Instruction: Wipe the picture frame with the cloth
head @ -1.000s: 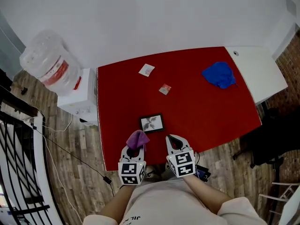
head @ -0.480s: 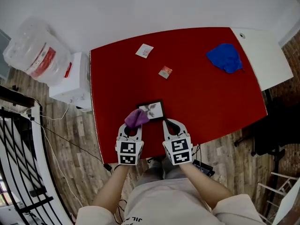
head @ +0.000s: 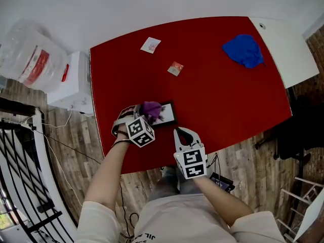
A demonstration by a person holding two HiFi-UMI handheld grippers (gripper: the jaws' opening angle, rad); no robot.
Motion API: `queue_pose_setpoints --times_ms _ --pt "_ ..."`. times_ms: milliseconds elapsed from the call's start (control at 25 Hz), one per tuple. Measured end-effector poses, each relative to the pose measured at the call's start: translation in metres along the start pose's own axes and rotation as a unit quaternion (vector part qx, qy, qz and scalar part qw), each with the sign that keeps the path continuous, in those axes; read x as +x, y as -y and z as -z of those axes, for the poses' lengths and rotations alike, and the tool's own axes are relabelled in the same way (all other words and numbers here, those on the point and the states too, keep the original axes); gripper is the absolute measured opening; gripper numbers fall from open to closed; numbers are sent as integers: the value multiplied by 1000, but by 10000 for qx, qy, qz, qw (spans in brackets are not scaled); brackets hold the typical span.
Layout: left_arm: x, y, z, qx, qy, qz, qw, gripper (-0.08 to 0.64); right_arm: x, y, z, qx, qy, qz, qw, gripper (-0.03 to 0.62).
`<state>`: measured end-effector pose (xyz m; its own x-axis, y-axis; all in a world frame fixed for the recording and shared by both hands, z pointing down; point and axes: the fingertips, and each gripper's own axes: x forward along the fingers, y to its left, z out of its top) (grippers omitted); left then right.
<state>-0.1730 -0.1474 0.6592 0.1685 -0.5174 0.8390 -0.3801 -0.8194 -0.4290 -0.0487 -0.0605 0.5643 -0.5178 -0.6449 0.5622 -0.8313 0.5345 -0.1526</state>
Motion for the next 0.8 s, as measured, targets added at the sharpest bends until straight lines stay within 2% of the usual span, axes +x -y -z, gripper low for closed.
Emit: queue_pose_setpoints --times_ms 120,400,600,800 --pt "18 1 4 71 -195 231 9995 63 1 2 3 89 -6 16 10000 5" --pt "30 14 3 94 -313 421 9986 63 1 15 12 252 -45 98 9996 5" --pt "10 57 6 248 -280 773 9963 63 -2 11 15 268 -56 33 9996 5" --pt "-10 92 13 348 -311 919 9947 63 -1 2 18 232 -68 -85 9997 5"
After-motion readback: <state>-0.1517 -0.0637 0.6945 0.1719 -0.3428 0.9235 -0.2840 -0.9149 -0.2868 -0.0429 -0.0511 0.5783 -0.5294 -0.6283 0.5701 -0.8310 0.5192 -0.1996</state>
